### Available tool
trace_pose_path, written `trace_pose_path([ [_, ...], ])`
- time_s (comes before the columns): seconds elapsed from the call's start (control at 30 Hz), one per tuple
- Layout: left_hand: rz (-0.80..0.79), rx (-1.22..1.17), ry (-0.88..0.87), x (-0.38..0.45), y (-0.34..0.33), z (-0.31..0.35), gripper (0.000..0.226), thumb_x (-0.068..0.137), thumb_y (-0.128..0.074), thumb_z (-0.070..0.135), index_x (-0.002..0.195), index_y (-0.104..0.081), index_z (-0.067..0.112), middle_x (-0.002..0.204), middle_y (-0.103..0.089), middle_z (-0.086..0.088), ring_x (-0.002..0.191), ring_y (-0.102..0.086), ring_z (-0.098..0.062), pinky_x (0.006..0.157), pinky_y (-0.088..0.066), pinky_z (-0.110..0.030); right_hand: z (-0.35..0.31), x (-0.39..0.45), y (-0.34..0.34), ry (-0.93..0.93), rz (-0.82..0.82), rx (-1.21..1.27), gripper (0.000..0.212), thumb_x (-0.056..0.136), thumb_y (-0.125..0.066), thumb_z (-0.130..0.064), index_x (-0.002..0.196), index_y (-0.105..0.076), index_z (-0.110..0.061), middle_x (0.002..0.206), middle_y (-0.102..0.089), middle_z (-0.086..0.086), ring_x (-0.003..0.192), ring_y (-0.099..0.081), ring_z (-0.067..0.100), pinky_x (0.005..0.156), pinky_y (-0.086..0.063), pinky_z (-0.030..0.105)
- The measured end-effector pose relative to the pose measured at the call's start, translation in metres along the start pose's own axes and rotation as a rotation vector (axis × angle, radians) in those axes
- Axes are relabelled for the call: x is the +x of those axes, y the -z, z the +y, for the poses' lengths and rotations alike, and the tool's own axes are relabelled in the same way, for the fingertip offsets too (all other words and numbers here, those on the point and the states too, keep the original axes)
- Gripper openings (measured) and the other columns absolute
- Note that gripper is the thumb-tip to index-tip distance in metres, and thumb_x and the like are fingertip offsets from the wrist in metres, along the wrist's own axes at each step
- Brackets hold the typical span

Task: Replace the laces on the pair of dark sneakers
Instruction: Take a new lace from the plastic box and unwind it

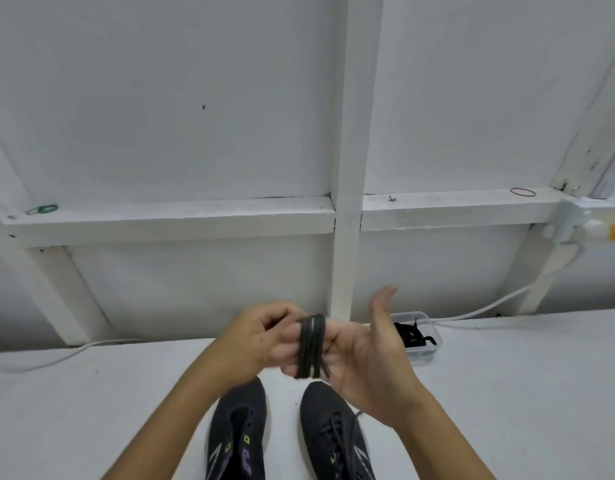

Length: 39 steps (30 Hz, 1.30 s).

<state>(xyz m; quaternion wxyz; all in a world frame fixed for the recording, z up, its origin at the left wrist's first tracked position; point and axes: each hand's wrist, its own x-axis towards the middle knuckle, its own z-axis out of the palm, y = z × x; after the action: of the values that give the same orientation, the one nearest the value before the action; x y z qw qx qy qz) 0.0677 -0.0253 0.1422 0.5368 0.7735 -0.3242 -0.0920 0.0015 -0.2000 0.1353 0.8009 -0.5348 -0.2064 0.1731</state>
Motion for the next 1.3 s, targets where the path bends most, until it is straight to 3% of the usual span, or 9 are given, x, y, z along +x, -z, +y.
trace_pose_path([
  [0.1,-0.024,0.165,0.025,-0.019,-0.025,-0.021,0.035,0.087,-0.046,0.07,0.079,-0.069,0.045,0.064,-0.06,0.01,0.061,-0.052,-0.002,0.063,-0.044,-0.029,-0.009,0.006,0.012,0.072,0.114,0.1,0.122,0.067,-0.02,-0.096,0.119,-0.072,0.001,0.123,-0.067,0.03,0.12,-0.065,0.038,0.098,-0.055,0.035],
  [0.27,-0.262,0.491,-0.037,-0.037,-0.031,-0.006,0.031,0.094,-0.038,0.059,0.091,-0.06,0.037,0.072,-0.062,0.023,0.068,-0.057,0.001,0.063,-0.043,-0.017,0.002,0.012,0.034,-0.086,0.32,-0.163,0.117,0.074,0.001,-0.084,0.118,-0.067,0.001,0.118,-0.072,0.024,0.116,-0.068,0.031,0.096,-0.054,0.029],
  [0.43,-0.139,0.457,-0.032,-0.008,0.021,0.019,0.017,0.096,-0.056,0.048,0.088,-0.067,0.038,0.078,-0.068,0.008,0.07,-0.06,-0.012,0.067,-0.047,-0.028,0.022,-0.003,0.018,-0.304,0.087,-0.225,0.122,0.079,0.008,-0.084,0.114,-0.069,0.004,0.111,-0.07,0.027,0.107,-0.068,0.031,0.096,-0.052,0.034],
  [0.6,-0.093,0.139,-0.005,0.008,0.01,0.008,0.02,0.098,-0.06,0.031,0.083,-0.073,0.035,0.078,-0.07,0.005,0.07,-0.06,-0.005,0.068,-0.049,-0.021,0.01,-0.002,0.002,-0.147,-0.057,-0.007,0.12,0.071,-0.005,-0.091,0.112,-0.073,-0.001,0.11,-0.073,0.022,0.108,-0.069,0.033,0.094,-0.054,0.033],
  [0.67,-0.06,0.065,0.06,0.003,0.0,-0.005,0.028,0.101,-0.058,0.021,0.083,-0.073,0.036,0.073,-0.066,0.011,0.067,-0.058,-0.005,0.07,-0.048,-0.025,0.001,-0.001,0.008,-0.045,-0.007,0.08,0.121,0.067,-0.015,-0.094,0.115,-0.074,0.0,0.114,-0.072,0.025,0.111,-0.069,0.034,0.095,-0.055,0.034],
  [0.8,-0.223,0.383,0.06,-0.028,-0.032,-0.022,0.024,0.103,-0.044,0.045,0.095,-0.066,0.04,0.066,-0.056,0.018,0.062,-0.052,-0.002,0.066,-0.046,-0.026,-0.006,0.004,0.03,0.063,0.159,0.108,0.123,0.065,-0.023,-0.097,0.12,-0.072,0.001,0.125,-0.067,0.029,0.123,-0.063,0.038,0.103,-0.052,0.038],
  [0.93,-0.343,0.576,-0.007,-0.042,-0.027,0.008,0.025,0.102,-0.038,0.05,0.093,-0.057,0.035,0.072,-0.057,0.029,0.07,-0.054,0.003,0.063,-0.04,-0.018,0.012,0.006,0.043,-0.114,0.308,-0.178,0.122,0.07,-0.005,-0.091,0.121,-0.066,0.001,0.118,-0.072,0.023,0.116,-0.068,0.03,0.101,-0.049,0.035],
  [1.1,-0.152,0.529,-0.009,0.0,0.022,0.03,0.026,0.102,-0.05,0.041,0.084,-0.066,0.031,0.064,-0.057,0.017,0.057,-0.047,-0.005,0.057,-0.038,-0.016,0.033,-0.001,0.023,-0.287,0.076,-0.156,0.122,0.074,0.003,-0.09,0.111,-0.072,-0.001,0.11,-0.072,0.025,0.108,-0.068,0.033,0.098,-0.052,0.036],
  [1.3,-0.033,-0.07,0.205,0.001,-0.013,-0.016,0.02,0.101,-0.055,0.014,0.091,-0.072,0.017,0.076,-0.065,0.005,0.074,-0.058,-0.009,0.072,-0.046,-0.028,0.01,0.004,0.016,-0.065,0.006,0.169,0.123,0.068,-0.016,-0.095,0.115,-0.073,0.002,0.114,-0.072,0.027,0.108,-0.07,0.035,0.092,-0.056,0.035],
])
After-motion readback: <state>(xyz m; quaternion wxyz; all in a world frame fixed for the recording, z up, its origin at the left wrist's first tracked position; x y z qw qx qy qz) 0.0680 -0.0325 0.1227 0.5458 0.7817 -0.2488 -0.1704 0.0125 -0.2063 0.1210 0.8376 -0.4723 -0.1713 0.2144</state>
